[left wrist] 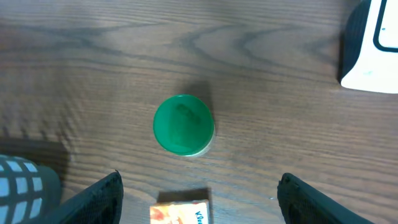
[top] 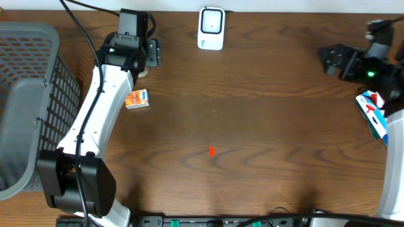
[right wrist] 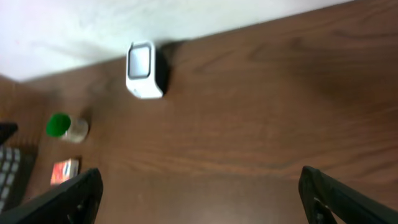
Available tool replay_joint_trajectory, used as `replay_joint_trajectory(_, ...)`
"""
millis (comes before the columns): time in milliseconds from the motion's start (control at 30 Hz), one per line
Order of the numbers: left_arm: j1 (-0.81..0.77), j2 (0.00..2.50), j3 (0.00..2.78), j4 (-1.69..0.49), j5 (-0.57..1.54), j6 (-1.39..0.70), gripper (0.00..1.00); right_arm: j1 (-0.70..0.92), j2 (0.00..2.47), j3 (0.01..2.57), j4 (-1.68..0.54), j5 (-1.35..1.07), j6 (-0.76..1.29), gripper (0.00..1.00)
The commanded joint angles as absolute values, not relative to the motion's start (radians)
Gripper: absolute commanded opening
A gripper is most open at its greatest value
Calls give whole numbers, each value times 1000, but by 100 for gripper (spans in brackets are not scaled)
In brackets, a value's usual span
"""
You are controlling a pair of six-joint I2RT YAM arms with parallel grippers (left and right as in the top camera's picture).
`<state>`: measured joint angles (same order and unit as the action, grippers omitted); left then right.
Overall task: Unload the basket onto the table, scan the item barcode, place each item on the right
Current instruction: 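Position the left gripper above the green-capped jar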
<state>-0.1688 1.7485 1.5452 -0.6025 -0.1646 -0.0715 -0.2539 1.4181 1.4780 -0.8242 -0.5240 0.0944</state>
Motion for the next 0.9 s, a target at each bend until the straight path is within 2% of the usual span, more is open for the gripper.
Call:
replay_joint_trajectory(0, -151, 1752, 1556, -598, -141, -18, 79, -179, 1409, 1483, -847, -443, 91, 98)
replay_joint_trajectory(367, -64, 1840, 1556, -575, -24, -3, 79, 31, 1440, 1476, -924, -392, 89, 99)
replay_joint_trajectory(867, -56, 1974, 1556, -519, 16, 71, 79, 119, 1552, 1399, -888, -389, 120, 99)
